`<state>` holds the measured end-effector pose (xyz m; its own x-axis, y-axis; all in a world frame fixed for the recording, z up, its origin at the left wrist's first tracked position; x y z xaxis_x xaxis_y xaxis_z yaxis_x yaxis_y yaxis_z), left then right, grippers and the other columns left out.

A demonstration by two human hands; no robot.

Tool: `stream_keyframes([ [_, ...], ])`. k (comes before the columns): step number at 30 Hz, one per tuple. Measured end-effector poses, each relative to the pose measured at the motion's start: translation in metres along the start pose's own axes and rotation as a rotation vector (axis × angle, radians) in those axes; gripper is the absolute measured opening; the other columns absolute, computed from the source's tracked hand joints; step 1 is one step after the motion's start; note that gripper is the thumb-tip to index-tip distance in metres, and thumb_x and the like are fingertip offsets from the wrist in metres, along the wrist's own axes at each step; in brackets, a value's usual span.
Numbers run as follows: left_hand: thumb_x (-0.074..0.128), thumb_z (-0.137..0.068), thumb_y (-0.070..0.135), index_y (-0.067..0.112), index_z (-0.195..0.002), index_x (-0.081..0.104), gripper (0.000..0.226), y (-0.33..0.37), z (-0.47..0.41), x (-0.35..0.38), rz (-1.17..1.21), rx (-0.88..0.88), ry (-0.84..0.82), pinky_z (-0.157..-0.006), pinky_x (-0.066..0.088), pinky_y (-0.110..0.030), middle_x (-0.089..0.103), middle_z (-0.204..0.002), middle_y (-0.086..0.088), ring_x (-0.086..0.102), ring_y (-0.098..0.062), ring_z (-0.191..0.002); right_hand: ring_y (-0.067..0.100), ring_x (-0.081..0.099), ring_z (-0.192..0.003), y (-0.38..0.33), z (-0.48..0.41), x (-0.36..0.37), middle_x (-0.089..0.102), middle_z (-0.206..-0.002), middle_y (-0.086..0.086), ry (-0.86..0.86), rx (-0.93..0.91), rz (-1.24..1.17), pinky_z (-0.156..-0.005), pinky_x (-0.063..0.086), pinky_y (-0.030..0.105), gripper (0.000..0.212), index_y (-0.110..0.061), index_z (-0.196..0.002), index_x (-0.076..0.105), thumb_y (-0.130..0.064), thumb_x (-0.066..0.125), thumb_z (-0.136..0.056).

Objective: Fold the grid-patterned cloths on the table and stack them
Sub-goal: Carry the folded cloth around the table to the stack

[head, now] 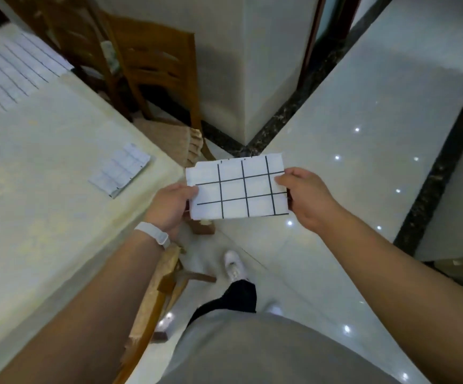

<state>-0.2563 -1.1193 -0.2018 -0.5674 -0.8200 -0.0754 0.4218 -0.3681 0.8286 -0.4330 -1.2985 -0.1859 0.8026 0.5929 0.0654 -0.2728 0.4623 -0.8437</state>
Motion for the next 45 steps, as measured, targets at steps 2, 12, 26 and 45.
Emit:
stream_keyframes([
  [2,0.058,-0.09,0.006,0.009,-0.078,0.059,0.013,-0.003,-0.02,-0.009,0.018,-0.024,0.026,-0.049,0.049,-0.026,0.066,-0.062,-0.002,0.062,-0.015,-0.051,0.026,0.067,-0.084,-0.005,-0.023,0.017,0.07,-0.091,0.011,-0.017,0.012,0.037,-0.079,0.057,0.042,0.01,-0.01,-0.089,0.064,-0.006,0.055,-0.093],
  [12,0.061,-0.09,0.009,0.011,-0.071,0.058,0.019,0.016,-0.117,-0.062,0.19,-0.084,0.123,-0.049,0.05,-0.024,0.066,-0.061,-0.004,0.062,-0.017,-0.054,0.032,0.069,-0.092,-0.054,-0.129,0.115,0.072,-0.097,0.014,-0.13,0.046,0.307,-0.086,0.056,0.05,0.009,-0.009,-0.094,0.066,-0.01,0.058,-0.091],
  [26,0.069,-0.081,0.015,0.014,-0.077,0.059,0.01,0.006,-0.135,-0.165,0.359,-0.076,0.416,-0.069,0.04,-0.04,0.049,-0.077,-0.013,0.048,-0.025,-0.073,0.03,0.068,-0.096,-0.062,-0.185,0.255,0.068,-0.105,0.019,-0.391,0.074,0.616,-0.086,0.057,0.048,0.015,0.0,-0.102,0.062,-0.011,0.056,-0.094],
  [45,0.067,-0.08,0.018,0.014,-0.068,0.067,0.012,0.009,-0.158,-0.21,0.356,-0.289,0.897,-0.066,0.044,-0.037,0.061,-0.069,-0.01,0.055,-0.025,-0.069,0.021,0.048,-0.056,-0.05,-0.272,0.381,0.05,-0.062,0.012,-0.796,-0.012,0.972,-0.051,0.038,0.03,0.02,-0.01,-0.069,0.056,-0.008,0.06,-0.088],
])
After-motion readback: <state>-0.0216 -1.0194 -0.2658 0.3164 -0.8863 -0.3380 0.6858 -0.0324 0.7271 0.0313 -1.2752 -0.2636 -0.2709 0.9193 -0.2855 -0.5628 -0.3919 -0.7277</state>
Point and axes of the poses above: each hand's wrist, its own z-axis away from the middle knuckle, its own x-axis out of the palm, y = z × x, the point moved 3 cm from there along -z, towards the middle knuckle
